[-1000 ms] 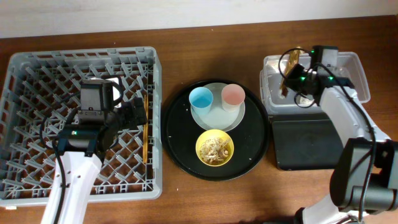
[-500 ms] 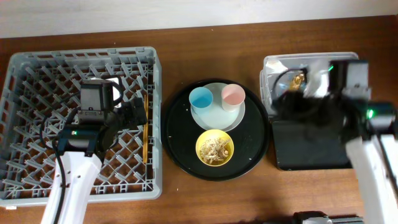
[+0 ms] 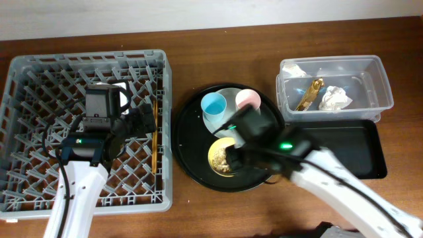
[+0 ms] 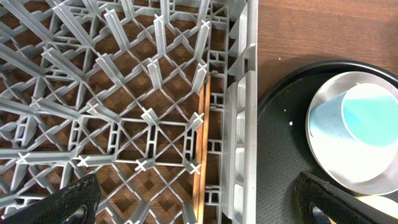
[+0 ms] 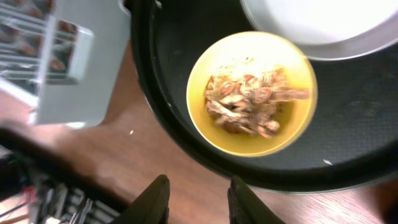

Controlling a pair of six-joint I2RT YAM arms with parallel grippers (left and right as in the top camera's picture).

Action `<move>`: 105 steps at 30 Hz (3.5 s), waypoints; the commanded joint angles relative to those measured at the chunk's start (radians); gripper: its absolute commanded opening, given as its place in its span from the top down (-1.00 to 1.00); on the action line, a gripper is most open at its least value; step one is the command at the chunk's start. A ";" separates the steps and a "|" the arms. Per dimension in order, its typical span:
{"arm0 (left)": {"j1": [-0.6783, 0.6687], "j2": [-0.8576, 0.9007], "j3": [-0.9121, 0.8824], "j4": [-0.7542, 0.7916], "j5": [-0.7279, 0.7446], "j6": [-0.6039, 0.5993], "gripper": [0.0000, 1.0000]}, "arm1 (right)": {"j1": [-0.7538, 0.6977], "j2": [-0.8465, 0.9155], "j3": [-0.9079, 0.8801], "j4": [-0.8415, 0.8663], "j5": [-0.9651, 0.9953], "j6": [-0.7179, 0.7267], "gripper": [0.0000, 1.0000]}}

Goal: Sort waste into correct bins and load items into the dishwasher rack
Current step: 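Grasp the rim of the yellow bowl with the right gripper, then lift the yellow bowl and tip its scraps onto the black tray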

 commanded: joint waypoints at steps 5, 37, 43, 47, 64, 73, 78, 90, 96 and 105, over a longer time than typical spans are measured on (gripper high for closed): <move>0.002 -0.011 0.016 0.003 -0.007 -0.009 -0.98 | 0.120 0.303 -0.011 0.175 0.114 0.070 0.33; 0.002 -0.011 0.016 0.003 -0.007 -0.009 -0.98 | 0.124 0.400 -0.009 0.131 0.300 0.110 0.45; 0.002 -0.011 0.016 0.003 -0.007 -0.010 -0.98 | 0.125 0.400 -0.010 0.142 0.297 0.110 0.53; 0.002 -0.011 0.016 0.003 -0.007 -0.010 -0.98 | 0.125 0.401 -0.013 0.142 0.297 0.110 0.51; 0.002 -0.011 0.016 0.003 -0.007 -0.010 -0.98 | 0.125 0.406 -0.028 0.150 0.301 0.106 0.58; 0.002 -0.011 0.016 0.003 -0.007 -0.010 -0.98 | 0.125 0.407 -0.045 0.151 0.301 0.106 0.50; 0.002 -0.011 0.016 0.003 -0.007 -0.010 -0.98 | 0.125 0.407 -0.052 0.168 0.301 0.106 0.52; 0.002 -0.011 0.016 0.003 -0.007 -0.010 -0.98 | 0.126 0.407 -0.054 0.163 0.296 0.106 0.92; 0.002 -0.011 0.016 0.003 -0.007 -0.010 -0.98 | 0.124 0.343 0.021 0.027 0.301 0.106 0.92; 0.002 -0.011 0.016 0.003 -0.007 -0.009 -0.98 | -0.011 0.095 0.098 -0.164 0.314 0.106 0.92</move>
